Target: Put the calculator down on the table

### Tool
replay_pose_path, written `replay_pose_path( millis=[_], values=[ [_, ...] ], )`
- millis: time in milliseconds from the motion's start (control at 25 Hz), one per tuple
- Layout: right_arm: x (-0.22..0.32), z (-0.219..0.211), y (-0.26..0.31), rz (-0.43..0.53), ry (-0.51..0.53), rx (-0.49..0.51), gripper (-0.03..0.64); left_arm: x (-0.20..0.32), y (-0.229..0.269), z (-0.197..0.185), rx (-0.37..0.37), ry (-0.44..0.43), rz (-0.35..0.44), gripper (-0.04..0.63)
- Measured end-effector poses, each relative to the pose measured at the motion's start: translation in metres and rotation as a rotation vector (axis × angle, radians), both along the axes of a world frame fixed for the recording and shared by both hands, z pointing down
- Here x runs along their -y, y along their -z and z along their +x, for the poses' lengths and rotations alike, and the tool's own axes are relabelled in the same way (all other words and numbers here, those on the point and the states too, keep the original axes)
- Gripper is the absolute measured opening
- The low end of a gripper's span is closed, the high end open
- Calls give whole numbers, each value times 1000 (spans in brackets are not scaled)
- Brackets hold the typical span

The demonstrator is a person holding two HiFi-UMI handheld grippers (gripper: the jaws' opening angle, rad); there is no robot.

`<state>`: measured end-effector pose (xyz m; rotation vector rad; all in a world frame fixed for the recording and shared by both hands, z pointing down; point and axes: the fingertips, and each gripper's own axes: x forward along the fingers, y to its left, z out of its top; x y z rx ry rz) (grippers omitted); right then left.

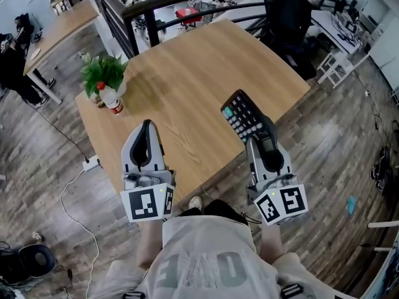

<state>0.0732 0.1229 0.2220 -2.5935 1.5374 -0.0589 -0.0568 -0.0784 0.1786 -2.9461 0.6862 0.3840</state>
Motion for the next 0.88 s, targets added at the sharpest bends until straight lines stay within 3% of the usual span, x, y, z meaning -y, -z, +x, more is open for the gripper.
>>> replay_pose_path(
  millis=[240,560,880],
  values=[
    [17,46,-8,-16,7,35,118,12,-6,33,43,23,-16,9],
    [49,99,-18,-51,132,57,118,30,0,62,48,142,-4,9],
    [42,164,-14,-54,211,57,118,18,1,105,58,242,4,9]
  ],
)
